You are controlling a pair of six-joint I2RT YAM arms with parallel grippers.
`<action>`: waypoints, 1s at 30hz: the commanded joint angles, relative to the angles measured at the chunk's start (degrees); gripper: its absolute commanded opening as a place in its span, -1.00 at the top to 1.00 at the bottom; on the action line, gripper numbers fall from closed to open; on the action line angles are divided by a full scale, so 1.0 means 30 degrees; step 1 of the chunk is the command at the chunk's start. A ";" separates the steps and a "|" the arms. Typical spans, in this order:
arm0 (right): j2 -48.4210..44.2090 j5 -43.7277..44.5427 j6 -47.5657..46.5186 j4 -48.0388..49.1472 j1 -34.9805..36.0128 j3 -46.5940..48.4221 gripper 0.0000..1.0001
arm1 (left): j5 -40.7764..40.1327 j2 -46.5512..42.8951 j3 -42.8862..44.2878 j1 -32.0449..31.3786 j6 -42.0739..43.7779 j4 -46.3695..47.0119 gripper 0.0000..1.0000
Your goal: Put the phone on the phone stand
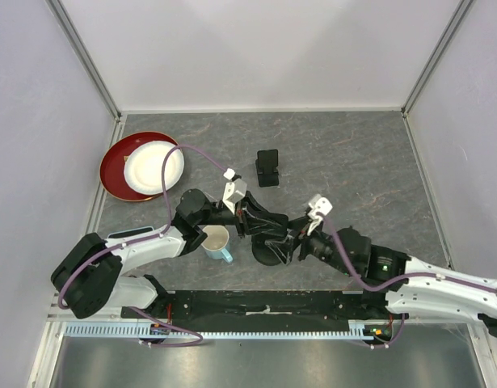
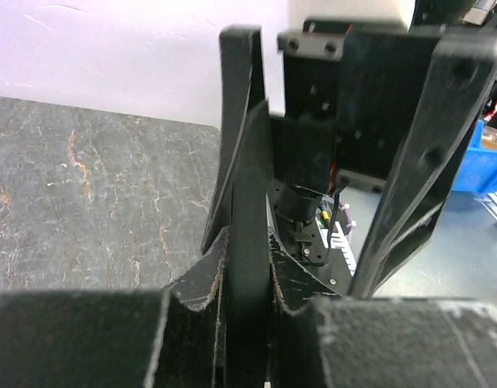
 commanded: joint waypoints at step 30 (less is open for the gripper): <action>-0.1468 -0.1815 0.0235 -0.1844 -0.0955 0.1473 -0.80 | -0.1412 -0.4006 -0.0555 0.1222 -0.1921 -0.4258 -0.85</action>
